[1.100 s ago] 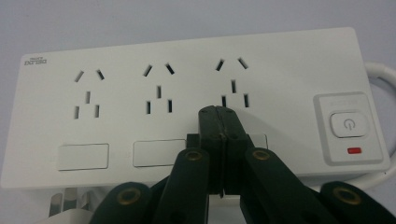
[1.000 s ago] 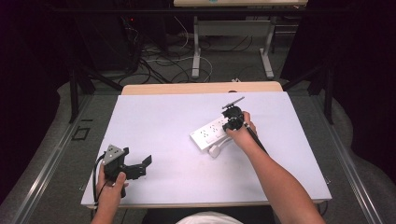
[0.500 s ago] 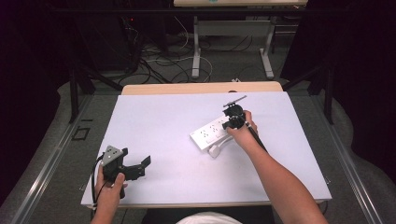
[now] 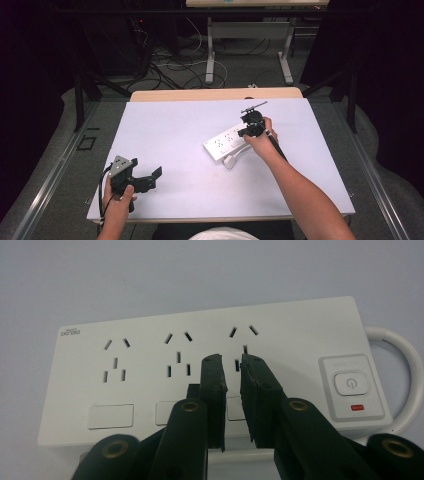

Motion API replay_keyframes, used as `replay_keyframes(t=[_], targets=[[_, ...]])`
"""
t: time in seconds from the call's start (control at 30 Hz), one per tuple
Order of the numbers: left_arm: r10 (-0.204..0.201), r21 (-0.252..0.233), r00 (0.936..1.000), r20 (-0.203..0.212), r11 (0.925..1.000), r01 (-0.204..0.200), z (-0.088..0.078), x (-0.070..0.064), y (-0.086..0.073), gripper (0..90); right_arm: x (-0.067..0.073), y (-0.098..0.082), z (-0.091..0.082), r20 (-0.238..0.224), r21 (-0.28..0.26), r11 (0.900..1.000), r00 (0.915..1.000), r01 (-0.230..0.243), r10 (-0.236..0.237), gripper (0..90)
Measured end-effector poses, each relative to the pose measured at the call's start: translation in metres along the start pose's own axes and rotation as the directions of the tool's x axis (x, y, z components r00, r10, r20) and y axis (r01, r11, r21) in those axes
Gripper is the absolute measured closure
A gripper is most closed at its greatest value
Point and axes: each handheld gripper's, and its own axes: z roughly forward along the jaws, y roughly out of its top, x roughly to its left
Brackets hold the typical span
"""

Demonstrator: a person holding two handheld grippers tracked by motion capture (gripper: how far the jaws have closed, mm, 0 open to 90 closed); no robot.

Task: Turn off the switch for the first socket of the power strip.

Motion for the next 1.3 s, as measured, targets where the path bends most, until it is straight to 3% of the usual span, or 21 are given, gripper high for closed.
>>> replay_keyframes(t=[0.53,0.9,0.97,1.23,1.3], targets=[[-0.007,-0.006,1.0,-0.002,1.0,0.007,0.0,0.0,0.0,1.2,0.002,-0.002,-0.013,-0.01,-0.038,0.999,0.9996,0.025,-0.025,64.2],[-0.005,-0.005,1.0,-0.002,1.0,0.005,0.0,0.0,0.0,1.2,0.007,-0.004,-0.021,-0.019,-0.084,0.996,0.9991,0.035,-0.037,47.6],[-0.007,-0.006,1.0,-0.002,1.0,0.007,-0.001,0.0,0.0,1.2,0.006,-0.005,-0.023,-0.012,-0.08,0.995,0.9979,0.063,-0.064,44.7],[0.002,0.001,1.0,-0.002,1.0,-0.002,-0.001,0.0,0.0,1.2,0.011,-0.008,-0.032,-0.009,-0.108,0.992,0.9977,0.065,-0.067,30.4],[0.002,0.002,1.0,-0.002,1.0,-0.002,-0.001,0.0,0.0,1.2,0.011,-0.009,-0.034,-0.004,-0.121,0.989,0.9958,0.09,-0.091,27.7]])
